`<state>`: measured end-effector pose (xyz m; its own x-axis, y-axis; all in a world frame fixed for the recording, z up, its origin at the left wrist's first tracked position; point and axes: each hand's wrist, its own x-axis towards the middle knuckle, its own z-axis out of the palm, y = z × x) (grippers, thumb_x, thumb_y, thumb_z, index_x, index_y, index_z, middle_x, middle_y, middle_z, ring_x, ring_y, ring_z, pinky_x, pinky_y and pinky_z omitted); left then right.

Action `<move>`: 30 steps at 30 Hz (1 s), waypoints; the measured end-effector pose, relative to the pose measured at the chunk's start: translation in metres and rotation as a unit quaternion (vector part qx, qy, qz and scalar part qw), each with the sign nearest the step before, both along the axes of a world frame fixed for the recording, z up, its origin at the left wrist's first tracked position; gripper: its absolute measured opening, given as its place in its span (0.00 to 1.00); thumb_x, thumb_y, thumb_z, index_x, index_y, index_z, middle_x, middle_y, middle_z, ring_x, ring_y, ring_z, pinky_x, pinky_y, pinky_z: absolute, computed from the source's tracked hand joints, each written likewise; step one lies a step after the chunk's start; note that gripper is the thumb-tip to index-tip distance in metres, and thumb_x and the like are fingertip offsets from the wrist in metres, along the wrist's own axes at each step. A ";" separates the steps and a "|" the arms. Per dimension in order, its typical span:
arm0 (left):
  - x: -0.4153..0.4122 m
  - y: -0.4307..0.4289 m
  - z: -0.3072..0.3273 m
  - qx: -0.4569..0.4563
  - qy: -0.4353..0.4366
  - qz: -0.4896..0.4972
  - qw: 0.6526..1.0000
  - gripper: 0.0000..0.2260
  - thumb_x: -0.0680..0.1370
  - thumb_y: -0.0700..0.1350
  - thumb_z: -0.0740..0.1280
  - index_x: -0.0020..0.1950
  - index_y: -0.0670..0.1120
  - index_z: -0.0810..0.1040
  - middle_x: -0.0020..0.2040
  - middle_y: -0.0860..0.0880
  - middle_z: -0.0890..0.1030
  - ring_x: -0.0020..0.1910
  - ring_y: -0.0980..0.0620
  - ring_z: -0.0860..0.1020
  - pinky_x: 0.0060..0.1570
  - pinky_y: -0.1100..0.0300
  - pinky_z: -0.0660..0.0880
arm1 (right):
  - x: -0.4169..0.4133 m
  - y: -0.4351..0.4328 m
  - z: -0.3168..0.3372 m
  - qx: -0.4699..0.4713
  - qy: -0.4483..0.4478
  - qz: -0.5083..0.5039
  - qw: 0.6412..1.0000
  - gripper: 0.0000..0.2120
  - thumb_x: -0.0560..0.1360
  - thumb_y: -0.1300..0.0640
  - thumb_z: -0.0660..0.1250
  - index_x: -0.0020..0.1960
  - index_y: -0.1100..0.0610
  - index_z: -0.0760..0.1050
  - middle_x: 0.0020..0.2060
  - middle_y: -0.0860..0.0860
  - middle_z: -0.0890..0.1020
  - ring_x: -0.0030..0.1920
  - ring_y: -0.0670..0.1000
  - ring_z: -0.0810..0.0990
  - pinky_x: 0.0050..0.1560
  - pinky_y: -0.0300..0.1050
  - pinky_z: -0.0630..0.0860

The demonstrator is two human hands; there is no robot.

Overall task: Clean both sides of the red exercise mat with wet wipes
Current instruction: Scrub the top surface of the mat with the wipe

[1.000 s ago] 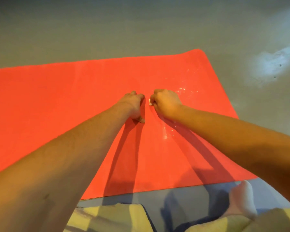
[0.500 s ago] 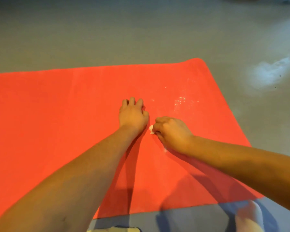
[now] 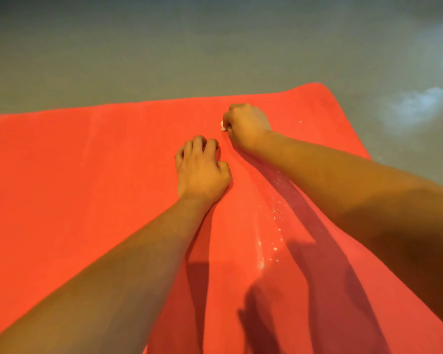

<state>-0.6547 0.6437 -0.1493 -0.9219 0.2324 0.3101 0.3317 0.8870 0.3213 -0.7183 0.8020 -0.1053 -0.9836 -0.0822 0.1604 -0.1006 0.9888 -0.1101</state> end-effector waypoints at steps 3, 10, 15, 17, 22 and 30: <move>-0.005 0.000 -0.001 0.002 -0.004 -0.016 1.000 0.24 0.70 0.50 0.57 0.63 0.49 0.78 0.65 0.46 0.76 0.65 0.42 0.73 0.67 0.43 0.69 | -0.005 -0.001 0.004 -0.021 -0.008 -0.018 1.000 0.12 0.71 0.61 0.68 0.51 0.52 0.85 0.52 0.53 0.84 0.52 0.60 0.82 0.48 0.48 0.77; -0.009 0.002 -0.002 -0.005 0.007 -0.043 0.999 0.22 0.72 0.50 0.57 0.62 0.48 0.79 0.71 0.45 0.76 0.69 0.42 0.73 0.70 0.43 0.68 | 0.086 -0.004 -0.001 -0.004 0.009 0.114 0.993 0.07 0.71 0.59 0.66 0.45 0.52 0.82 0.41 0.51 0.79 0.43 0.59 0.81 0.37 0.51 0.76; -0.011 0.005 -0.004 -0.017 -0.006 -0.050 0.999 0.22 0.74 0.51 0.57 0.64 0.49 0.78 0.72 0.45 0.75 0.70 0.43 0.72 0.71 0.44 0.67 | 0.031 0.007 0.006 -0.012 -0.006 0.071 0.997 0.11 0.71 0.58 0.66 0.48 0.51 0.84 0.47 0.52 0.83 0.48 0.60 0.82 0.42 0.49 0.75; -0.011 0.004 -0.005 -0.025 -0.001 -0.049 0.998 0.23 0.75 0.54 0.58 0.67 0.49 0.78 0.73 0.45 0.75 0.70 0.43 0.71 0.70 0.44 0.67 | -0.009 0.013 0.006 -0.008 -0.004 0.031 0.999 0.11 0.71 0.59 0.67 0.50 0.52 0.85 0.50 0.54 0.84 0.51 0.61 0.82 0.46 0.49 0.76; -0.012 0.005 -0.008 -0.029 0.002 -0.043 0.999 0.24 0.75 0.57 0.59 0.68 0.50 0.78 0.72 0.47 0.75 0.71 0.44 0.70 0.71 0.43 0.67 | -0.080 0.023 0.015 0.037 0.000 -0.038 0.999 0.10 0.75 0.60 0.68 0.55 0.58 0.84 0.54 0.59 0.83 0.55 0.63 0.82 0.51 0.52 0.78; -0.012 0.005 -0.005 -0.030 -0.010 -0.039 0.999 0.22 0.76 0.55 0.60 0.68 0.51 0.78 0.73 0.48 0.75 0.70 0.44 0.70 0.70 0.44 0.67 | -0.051 0.025 0.023 0.005 -0.046 -0.027 0.999 0.09 0.74 0.59 0.69 0.52 0.55 0.85 0.50 0.58 0.85 0.51 0.63 0.83 0.48 0.49 0.79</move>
